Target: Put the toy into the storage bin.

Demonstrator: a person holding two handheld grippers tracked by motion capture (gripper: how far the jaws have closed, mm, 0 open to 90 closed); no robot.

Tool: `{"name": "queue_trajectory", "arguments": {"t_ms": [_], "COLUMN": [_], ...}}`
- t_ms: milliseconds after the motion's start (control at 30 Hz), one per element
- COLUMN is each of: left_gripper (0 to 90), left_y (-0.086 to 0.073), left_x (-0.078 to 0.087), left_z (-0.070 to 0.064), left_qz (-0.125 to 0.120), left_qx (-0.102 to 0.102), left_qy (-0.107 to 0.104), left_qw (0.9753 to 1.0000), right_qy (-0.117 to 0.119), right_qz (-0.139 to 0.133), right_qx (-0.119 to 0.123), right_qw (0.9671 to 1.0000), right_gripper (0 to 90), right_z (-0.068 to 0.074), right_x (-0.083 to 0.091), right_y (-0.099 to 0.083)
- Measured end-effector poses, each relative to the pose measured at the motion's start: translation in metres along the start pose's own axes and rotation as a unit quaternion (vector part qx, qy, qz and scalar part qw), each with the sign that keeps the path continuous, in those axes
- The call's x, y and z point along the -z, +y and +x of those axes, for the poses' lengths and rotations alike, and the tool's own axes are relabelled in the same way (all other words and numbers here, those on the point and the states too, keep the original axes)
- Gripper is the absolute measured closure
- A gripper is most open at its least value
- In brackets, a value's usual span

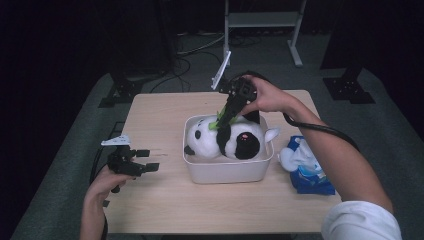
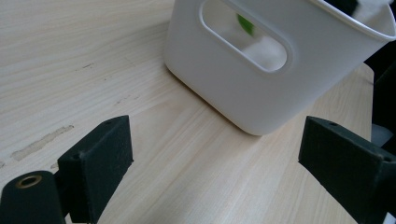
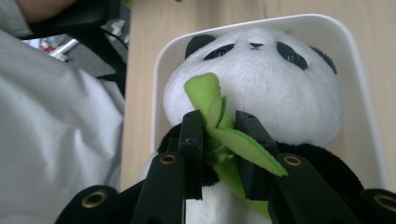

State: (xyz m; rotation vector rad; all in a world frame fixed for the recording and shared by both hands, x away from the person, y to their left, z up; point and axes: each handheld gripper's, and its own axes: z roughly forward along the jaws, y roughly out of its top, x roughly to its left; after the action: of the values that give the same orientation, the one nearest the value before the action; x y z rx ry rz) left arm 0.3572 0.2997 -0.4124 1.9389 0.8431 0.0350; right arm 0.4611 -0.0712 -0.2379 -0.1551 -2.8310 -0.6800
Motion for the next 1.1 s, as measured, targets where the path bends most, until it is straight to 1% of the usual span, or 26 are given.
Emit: {"name": "queue_trajectory", "arguments": {"t_ms": [67,167,367,567,667,733,767,833,900,1000,1067,1100], "left_gripper": [8.6,8.6,8.6,8.6,8.6,8.6,8.6,8.6,8.6,8.6,8.6,8.6], "left_y": [0.000,-0.001,-0.002,-0.002,-0.001,-0.002,-0.002,-0.002,-0.002,-0.002,-0.002,-0.002], "left_x": [0.000,0.000,-0.001,-0.002,-0.004,-0.006,-0.007,-0.008,-0.008,-0.008,-0.008,-0.009], "left_z": [0.000,0.001,0.002,0.000,-0.001,-0.001,-0.001,-0.002,-0.002,-0.003,-0.003,-0.003], "left_qz": [0.000,0.001,0.003,0.004,0.008,0.010,0.013,0.015,0.015,0.014,0.016,0.016], "left_qx": [0.000,0.002,0.002,0.000,-0.002,-0.002,-0.003,-0.003,-0.005,-0.005,-0.006,-0.006], "left_qy": [0.000,-0.001,-0.001,-0.002,-0.004,-0.004,-0.005,-0.005,-0.006,-0.006,-0.006,-0.006], "left_qw": [1.0000,1.0000,1.0000,1.0000,1.0000,0.9999,0.9999,0.9999,0.9999,0.9999,0.9998,0.9998], "right_qy": [-0.009,-0.017,-0.008,-0.003,-0.005,-0.006,-0.008,-0.010,-0.011,-0.010,-0.013,-0.010], "right_qz": [0.007,0.012,0.024,0.016,0.015,0.011,0.009,0.004,0.005,0.002,0.001,-0.005], "right_qx": [-0.006,-0.012,-0.023,-0.038,-0.047,-0.052,-0.058,-0.059,-0.064,-0.068,-0.072,-0.075], "right_qw": [0.9999,0.9997,0.9994,0.9991,0.9988,0.9986,0.9983,0.9982,0.9979,0.9977,0.9973,0.9971], "right_gripper": [72.7,72.7,72.6,72.3,71.2,70.3,70.0,68.8,68.2,63.0,60.5,59.3], "right_z": [-0.005,-0.013,-0.023,-0.027,-0.028,-0.029,-0.028,-0.028,-0.027,-0.028,-0.027,-0.027], "right_x": [-0.001,-0.008,-0.035,-0.057,-0.066,-0.068,-0.069,-0.068,-0.068,-0.067,-0.065,-0.063], "right_y": [-0.001,-0.005,-0.017,-0.032,-0.040,-0.045,-0.046,-0.050,-0.052,-0.056,-0.058,-0.059]}}
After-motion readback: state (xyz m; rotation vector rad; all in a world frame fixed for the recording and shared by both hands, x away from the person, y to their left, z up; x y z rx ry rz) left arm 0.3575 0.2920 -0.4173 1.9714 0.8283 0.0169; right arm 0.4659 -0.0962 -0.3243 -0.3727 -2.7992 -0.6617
